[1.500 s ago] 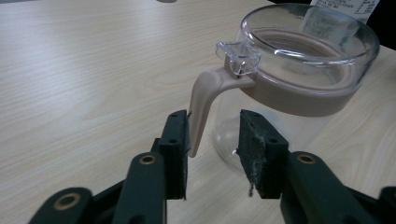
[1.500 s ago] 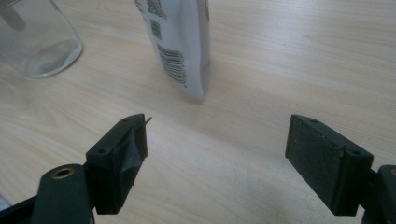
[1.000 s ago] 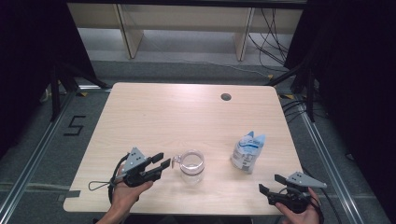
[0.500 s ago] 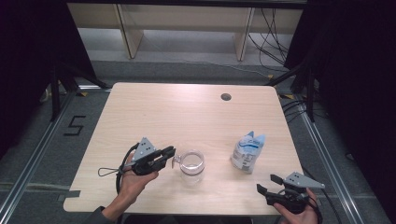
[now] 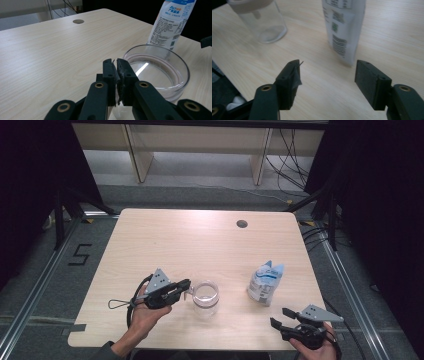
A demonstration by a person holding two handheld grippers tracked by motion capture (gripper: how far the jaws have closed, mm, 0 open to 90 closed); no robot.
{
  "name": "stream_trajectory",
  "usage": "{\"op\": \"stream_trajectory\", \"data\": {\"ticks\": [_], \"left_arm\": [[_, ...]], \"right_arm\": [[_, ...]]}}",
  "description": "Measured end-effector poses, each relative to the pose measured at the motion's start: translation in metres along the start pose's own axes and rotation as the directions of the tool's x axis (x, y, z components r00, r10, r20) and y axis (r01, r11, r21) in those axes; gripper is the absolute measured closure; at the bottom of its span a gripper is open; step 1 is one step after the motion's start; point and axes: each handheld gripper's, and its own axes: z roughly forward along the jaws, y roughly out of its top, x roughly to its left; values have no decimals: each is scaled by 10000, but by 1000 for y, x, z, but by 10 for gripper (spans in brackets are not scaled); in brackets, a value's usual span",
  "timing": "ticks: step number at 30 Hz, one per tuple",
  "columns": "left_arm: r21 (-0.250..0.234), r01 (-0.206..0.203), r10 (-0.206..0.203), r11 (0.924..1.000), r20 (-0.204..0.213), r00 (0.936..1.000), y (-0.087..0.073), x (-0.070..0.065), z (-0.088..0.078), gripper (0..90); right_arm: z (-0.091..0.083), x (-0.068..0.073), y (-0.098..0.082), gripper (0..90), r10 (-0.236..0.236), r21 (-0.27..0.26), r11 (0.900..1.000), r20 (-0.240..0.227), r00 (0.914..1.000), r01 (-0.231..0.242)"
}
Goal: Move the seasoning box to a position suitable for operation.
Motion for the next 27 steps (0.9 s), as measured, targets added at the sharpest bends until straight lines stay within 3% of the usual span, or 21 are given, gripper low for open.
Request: {"op": "stream_trajectory", "data": {"ticks": [2, 4, 5, 6, 8, 9, 10, 12, 16, 20, 21, 25, 27], "left_arm": [[-10, -46, 46, 10000, 3, 10000, 0, 0, 0, 848], [-43, -50, 50, 10000, -21, 10000, -1, -1, 0, 849], [-49, -45, 45, 10000, -32, 10000, -1, -1, 0, 851], [-59, -44, 44, 10000, -32, 10000, -1, -1, 0, 850], [-82, -39, 39, 10000, -26, 10000, -1, -1, 0, 850], [-81, -29, 29, 10000, -23, 10000, -1, 0, 0, 850], [-94, -24, 24, 10000, 1, 10000, -1, 0, 0, 850], [-110, -37, 37, 9999, -19, 10000, -2, 0, 0, 850], [-126, -40, 40, 9999, 7, 10000, -2, 0, 0, 853], [-150, -27, 26, 9999, -28, 10000, -3, -1, 0, 857], [-167, 9, -9, 9999, 1, 10000, -3, 0, 0, 857], [-208, 118, -118, 9997, 24, 9999, -4, 0, 0, 857], [-240, 134, -134, 9996, -10, 9999, -4, -1, 0, 858]], "right_arm": [[2, 4, 2, 444, 10, -175, 9998, -455, 9990, -18], [4, 9, 5, 463, -176, -255, 9995, -561, 9983, 162], [4, 13, 6, 481, -124, -59, 9999, -683, 9976, 120], [6, 13, 8, 496, -523, -191, 9985, -695, 9962, 511], [8, 17, 10, 505, -582, -334, 9979, -756, 9954, 558], [7, 21, 11, 524, -396, -159, 9991, -758, 9963, 385], [10, 20, 12, 529, -658, -484, 9969, -816, 9945, 619], [11, 20, 14, 541, -950, -450, 9948, -762, 9926, 918], [15, 26, 17, 587, -810, -431, 9961, -1005, 9916, 770], [21, 30, 21, 636, -1220, -526, 9918, -1169, 9856, 1165], [21, 34, 23, 647, -1079, -347, 9939, -1239, 9864, 1044], [28, 38, 27, 677, -1383, -499, 9899, -1277, 9821, 1329], [33, 40, 29, 692, -1456, -576, 9887, -1515, 9777, 1383]]}}
